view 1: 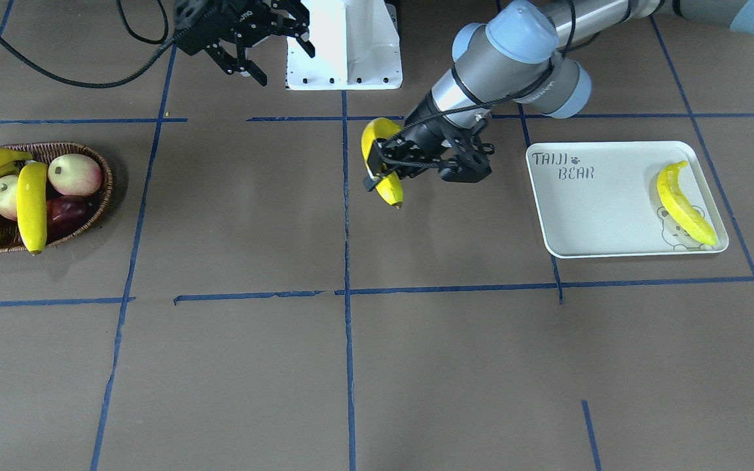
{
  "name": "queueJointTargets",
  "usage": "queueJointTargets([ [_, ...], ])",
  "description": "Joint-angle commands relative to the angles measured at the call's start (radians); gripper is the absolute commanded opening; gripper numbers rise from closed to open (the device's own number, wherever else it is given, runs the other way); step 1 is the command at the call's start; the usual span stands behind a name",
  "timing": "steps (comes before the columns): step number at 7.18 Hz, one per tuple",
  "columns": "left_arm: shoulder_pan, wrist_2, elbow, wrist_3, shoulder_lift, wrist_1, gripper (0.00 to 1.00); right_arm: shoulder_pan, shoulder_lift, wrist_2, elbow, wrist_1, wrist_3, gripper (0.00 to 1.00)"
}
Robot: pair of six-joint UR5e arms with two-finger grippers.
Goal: Transfer all bananas from basket to plate
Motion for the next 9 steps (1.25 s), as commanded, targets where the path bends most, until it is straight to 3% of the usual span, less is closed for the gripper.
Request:
queueJointTargets([
  [1,-0.075,0.015,-0.103,0.206,0.271,0.078,0.00,0.156,-0.026,0.099,0.045,-0.199,-0.020,1.00],
  [2,-0.118,0.024,-0.134,0.277,0.399,0.078,0.00,0.196,-0.091,0.101,0.048,-0.202,-0.071,1.00],
  [4,-0.169,0.026,-0.134,0.361,0.527,0.079,0.00,0.224,-0.178,0.103,0.043,-0.202,-0.201,1.00],
  [7,-0.192,0.099,-0.070,0.443,0.575,0.079,0.00,0.244,-0.192,0.103,0.039,-0.202,-0.229,1.00],
  [9,-0.195,0.137,-0.027,0.510,0.575,0.079,0.06,0.246,-0.195,0.103,0.042,-0.200,-0.229,1.00],
])
